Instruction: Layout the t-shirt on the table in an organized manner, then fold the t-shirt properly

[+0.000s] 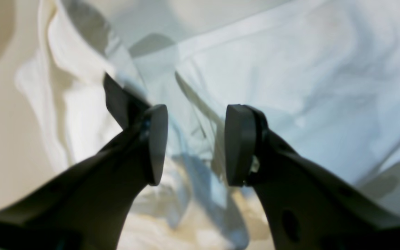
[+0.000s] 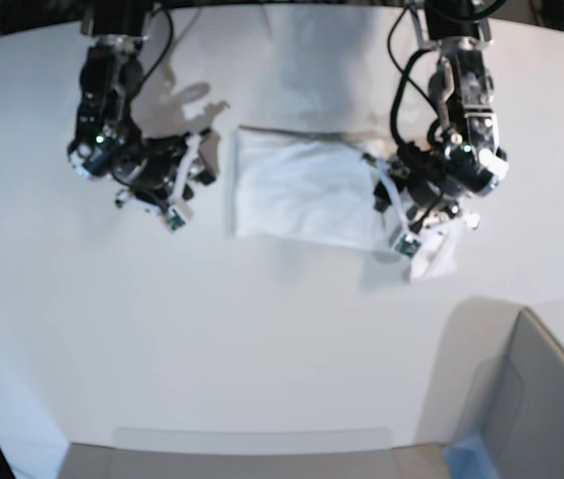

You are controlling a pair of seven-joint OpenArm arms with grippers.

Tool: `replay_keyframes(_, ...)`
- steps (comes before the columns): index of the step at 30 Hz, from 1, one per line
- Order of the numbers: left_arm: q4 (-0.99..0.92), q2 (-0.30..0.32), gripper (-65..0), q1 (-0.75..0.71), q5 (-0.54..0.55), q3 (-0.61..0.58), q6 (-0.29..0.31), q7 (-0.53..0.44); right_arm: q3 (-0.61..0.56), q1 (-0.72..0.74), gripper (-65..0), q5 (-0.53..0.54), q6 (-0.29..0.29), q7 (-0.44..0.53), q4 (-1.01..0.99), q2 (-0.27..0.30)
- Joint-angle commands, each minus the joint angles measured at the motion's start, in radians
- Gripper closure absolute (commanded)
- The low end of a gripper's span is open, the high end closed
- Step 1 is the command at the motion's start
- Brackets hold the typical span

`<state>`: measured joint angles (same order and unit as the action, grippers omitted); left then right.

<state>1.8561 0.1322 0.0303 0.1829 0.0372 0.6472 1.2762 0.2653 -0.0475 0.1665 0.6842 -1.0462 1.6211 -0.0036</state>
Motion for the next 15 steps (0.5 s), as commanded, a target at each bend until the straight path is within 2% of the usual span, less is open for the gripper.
replay_keyframes(1, 0.006, 0.005, -27.6, 0.015, 0.000, 0.000, -0.007, -0.028, -0.001, -0.002, -26.9, -0.026, 0.014, -0.047, 0.000, 0.009)
replay_keyframes(9, -0.014, 0.051, -27.4, 0.021, -0.001, 0.011, -0.028, -0.034, 0.001, -0.002, -26.9, -0.026, 0.014, -0.047, 0.000, 0.021)
replay_keyframes(13, -0.014, 0.071, -27.4, 0.018, -0.001, -0.001, -0.205, -0.056, 0.002, -0.002, -26.9, -0.026, 0.014, -0.047, 0.000, 0.021)
replay_keyframes(15, -0.014, 0.073, -27.4, 0.015, -0.001, -0.020, -0.263, -0.108, 0.001, -0.002, -26.9, -0.026, 0.014, -0.047, 0.000, 0.021)
